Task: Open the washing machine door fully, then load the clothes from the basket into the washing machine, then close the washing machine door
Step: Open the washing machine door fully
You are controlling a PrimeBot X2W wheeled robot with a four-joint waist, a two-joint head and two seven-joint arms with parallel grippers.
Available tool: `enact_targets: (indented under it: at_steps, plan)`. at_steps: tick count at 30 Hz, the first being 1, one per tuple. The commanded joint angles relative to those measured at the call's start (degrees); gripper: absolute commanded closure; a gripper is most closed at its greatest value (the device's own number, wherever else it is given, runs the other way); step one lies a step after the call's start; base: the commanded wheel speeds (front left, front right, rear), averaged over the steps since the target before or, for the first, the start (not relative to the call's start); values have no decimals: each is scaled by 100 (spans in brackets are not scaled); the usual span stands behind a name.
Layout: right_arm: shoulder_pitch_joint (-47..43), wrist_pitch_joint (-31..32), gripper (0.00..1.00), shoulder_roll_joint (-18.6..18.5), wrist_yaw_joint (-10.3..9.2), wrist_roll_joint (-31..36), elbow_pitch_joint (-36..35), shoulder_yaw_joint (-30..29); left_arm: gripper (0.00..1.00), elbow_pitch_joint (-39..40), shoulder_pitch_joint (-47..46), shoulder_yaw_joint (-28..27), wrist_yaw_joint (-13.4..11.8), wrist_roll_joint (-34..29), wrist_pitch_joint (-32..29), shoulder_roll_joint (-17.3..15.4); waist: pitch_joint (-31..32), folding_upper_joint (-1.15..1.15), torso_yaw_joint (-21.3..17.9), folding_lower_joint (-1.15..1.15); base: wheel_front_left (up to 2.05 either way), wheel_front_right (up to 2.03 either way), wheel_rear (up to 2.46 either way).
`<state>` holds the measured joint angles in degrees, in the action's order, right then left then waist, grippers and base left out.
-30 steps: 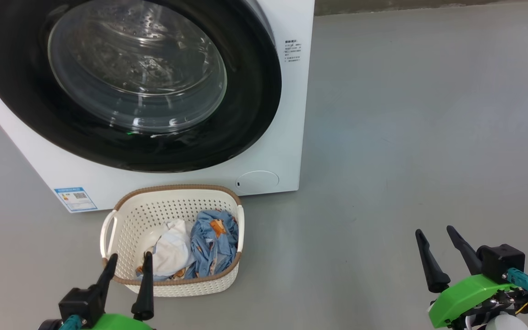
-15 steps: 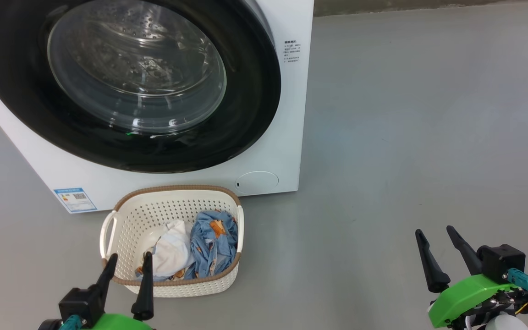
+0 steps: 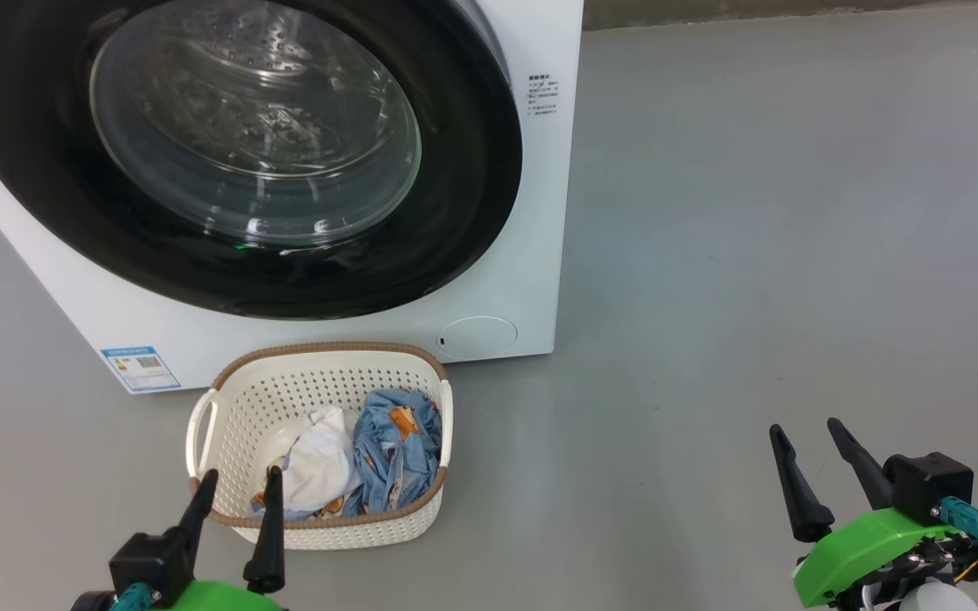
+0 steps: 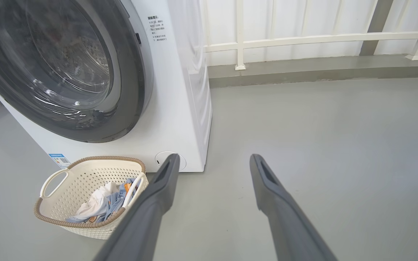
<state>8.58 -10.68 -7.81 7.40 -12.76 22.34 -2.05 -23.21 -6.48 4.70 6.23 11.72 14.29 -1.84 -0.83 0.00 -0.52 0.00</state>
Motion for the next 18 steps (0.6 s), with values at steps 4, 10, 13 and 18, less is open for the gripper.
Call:
enact_targets:
  at_steps: [4, 10, 13, 18]
  plan:
    - [179, -40, 100, -69, 9, -73, -119, 157, 0, 139, -212, -155, -48, -43, 71, -104, -10, 0, -5, 0, 0, 0, 0]
    - [201, 17, 100, -103, 9, -140, -79, 164, 0, 145, -232, -145, -56, 5, 71, -104, -41, 0, -14, 0, 0, 0, 0]
    - [221, 30, 100, -106, 9, -184, -70, 170, 0, 156, -248, -141, -61, -1, 71, -104, -59, 0, -16, 0, 0, 0, 0]
    - [276, 67, 100, -101, 9, -418, -60, 170, 0, 186, -268, -125, -89, -90, 71, -108, -89, 0, -10, 0, 0, 0, 0]
